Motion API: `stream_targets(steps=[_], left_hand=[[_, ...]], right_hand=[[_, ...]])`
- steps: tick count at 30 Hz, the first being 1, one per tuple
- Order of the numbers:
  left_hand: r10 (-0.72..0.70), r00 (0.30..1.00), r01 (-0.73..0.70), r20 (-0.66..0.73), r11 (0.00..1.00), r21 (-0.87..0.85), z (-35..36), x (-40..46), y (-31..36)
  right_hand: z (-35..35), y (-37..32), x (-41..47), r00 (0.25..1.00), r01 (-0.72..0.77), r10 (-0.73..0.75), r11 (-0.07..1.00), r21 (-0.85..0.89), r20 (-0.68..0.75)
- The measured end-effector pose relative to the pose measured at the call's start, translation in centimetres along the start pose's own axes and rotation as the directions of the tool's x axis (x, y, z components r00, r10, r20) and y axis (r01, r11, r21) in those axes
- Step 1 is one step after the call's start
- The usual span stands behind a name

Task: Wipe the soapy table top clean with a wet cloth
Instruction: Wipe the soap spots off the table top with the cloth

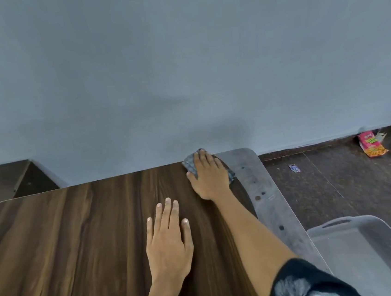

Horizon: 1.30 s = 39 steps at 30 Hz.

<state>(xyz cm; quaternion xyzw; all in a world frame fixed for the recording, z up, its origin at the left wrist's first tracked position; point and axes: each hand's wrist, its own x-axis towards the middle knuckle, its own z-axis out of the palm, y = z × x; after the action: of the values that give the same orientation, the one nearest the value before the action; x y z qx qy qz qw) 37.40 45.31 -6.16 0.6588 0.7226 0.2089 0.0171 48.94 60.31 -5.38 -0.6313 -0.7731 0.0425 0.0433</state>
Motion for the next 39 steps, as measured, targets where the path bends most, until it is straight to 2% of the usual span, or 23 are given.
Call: stream_targets(steps=[5, 6, 8, 11, 13, 15, 17, 19, 22, 24, 26, 29, 31, 34, 37, 39], left_hand=[[-0.012, 1.0, 0.012, -0.011, 1.0, -0.026, 0.8, 1.2, 0.4], [-0.018, 1.0, 0.018, -0.014, 0.999, -0.03, 0.9, 1.2, 0.4], [-0.035, 0.999, 0.034, -0.018, 0.999, -0.038, 1.3, 1.3, 0.3], [-0.034, 0.999, 0.033, -0.033, 0.998, -0.044, 1.4, 1.2, -0.1], [-0.031, 0.999, 0.029, -0.039, 0.999, -0.037, 1.2, 1.1, -0.4], [-0.034, 0.999, 0.033, -0.036, 0.999, -0.026, 1.0, 0.8, -0.5], [-0.043, 0.998, 0.042, -0.035, 0.999, -0.019, 0.8, 0.4, -0.7], [-0.052, 0.998, 0.051, -0.025, 0.999, -0.018, 0.6, 0.0, -0.7], [-0.054, 0.998, 0.053, -0.018, 0.998, -0.017, 0.4, -0.8, -0.9], [-0.059, 0.998, 0.059, -0.017, 0.998, -0.021, 0.1, -1.4, -1.1], [-0.058, 0.998, 0.058, -0.013, 0.998, -0.023, -0.2, -1.9, -1.4], [-0.057, 0.998, 0.057, -0.002, 0.998, -0.015, -0.7, -2.7, -2.0], [-0.053, 0.998, 0.053, 0.013, 0.999, -0.006, -0.9, -3.3, -2.1], [-0.056, 0.997, 0.056, 0.049, 0.998, 0.007, -1.4, -4.2, -1.9], [-0.052, 0.995, 0.05, 0.087, 0.999, 0.021, -1.6, -4.8, -1.8], [-0.057, 0.993, 0.054, 0.105, 0.998, 0.03, -1.8, -5.1, -1.7]], right_hand=[[-0.2, 0.4, -7.1, 0.938, 0.345, -0.346, 0.938, 0.033, 0.011], [-0.2, 1.3, -9.0, 0.939, 0.345, -0.345, 0.938, 0.042, -0.008], [-0.3, 4.1, -10.5, 0.97, 0.241, -0.24, 0.97, 0.023, -0.037], [-0.7, 7.5, -6.7, 0.999, 0.001, -0.002, 1.0, -0.01, -0.034], [-0.7, 7.4, -2.5, 0.998, -0.068, 0.068, 0.997, -0.02, -0.009], [-0.3, 5.2, 0.5, 0.998, -0.055, 0.055, 0.998, -0.004, 0.004], [0.1, 2.4, 0.8, 1.0, 0.024, -0.024, 1.0, 0.006, 0.005], [0.0, 0.5, -1.8, 0.987, 0.161, -0.161, 0.987, 0.02, -0.003], [-0.3, 0.6, -10.1, 0.948, 0.318, -0.317, 0.947, 0.039, -0.018], [-0.5, 3.0, -15.2, 0.96, 0.28, -0.278, 0.959, 0.052, -0.038], [-0.7, 6.8, -16.2, 0.987, 0.155, -0.153, 0.987, 0.036, -0.056], [-1.4, 9.1, -11.7, 0.998, -0.049, 0.05, 0.999, 0.015, -0.038], [-0.9, 7.2, -8.9, 0.995, -0.103, 0.103, 0.995, -0.015, -0.015], [-0.2, 2.9, -11.4, 0.998, 0.055, -0.056, 0.998, 0.035, 0.015], [-0.3, 1.2, -20.8, 0.974, 0.226, -0.226, 0.973, 0.046, -0.003], [-0.6, 2.0, -27.4, 0.969, 0.246, -0.246, 0.967, 0.068, -0.003]])
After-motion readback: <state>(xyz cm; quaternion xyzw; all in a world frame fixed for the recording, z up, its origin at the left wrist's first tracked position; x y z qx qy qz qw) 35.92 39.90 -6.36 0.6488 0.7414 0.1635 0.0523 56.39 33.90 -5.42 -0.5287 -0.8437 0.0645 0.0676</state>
